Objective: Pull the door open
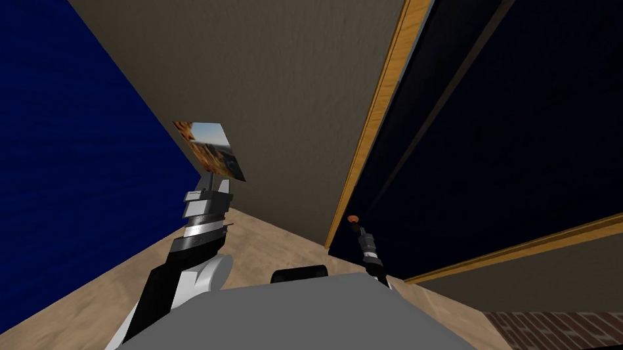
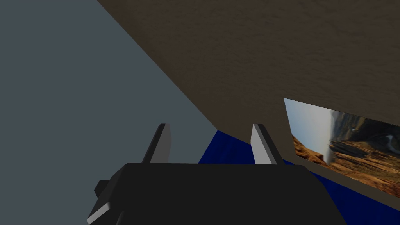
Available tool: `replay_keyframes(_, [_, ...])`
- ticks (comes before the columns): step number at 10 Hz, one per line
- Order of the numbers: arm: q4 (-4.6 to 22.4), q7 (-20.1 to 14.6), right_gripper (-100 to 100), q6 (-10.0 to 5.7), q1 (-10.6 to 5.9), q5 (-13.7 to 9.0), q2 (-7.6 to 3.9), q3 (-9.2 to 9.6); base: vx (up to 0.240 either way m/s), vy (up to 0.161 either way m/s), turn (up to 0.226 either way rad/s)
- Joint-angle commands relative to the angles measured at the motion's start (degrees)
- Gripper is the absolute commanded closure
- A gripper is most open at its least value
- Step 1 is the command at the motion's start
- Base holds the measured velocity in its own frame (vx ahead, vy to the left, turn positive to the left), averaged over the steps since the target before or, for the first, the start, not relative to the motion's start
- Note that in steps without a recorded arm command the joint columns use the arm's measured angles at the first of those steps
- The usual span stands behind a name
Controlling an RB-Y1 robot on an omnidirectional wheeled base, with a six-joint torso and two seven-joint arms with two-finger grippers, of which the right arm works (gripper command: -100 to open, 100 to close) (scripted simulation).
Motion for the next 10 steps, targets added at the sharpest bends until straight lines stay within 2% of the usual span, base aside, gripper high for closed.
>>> replay_keyframes(1, [-0.1, -1.6, -100, -0.08, 0.04, 0.1, 0.25, 0.09, -0.017, 0.001, -0.009])
replay_keyframes(7, [-1.6, -10.0, -100, 1.04, 0.63, -0.3, 1.24, 0.36, -0.027, 0.001, -0.005])
replay_keyframes(8, [-1.6, -10.6, -100, 1.04, 0.63, -0.3, 1.24, 0.36, -0.017, -0.002, 0.007])
replay_keyframes(10, [-2.3, -14.1, -100, 1.54, 0.89, -0.5, 1.69, 0.48, -0.023, -0.004, 0.004])
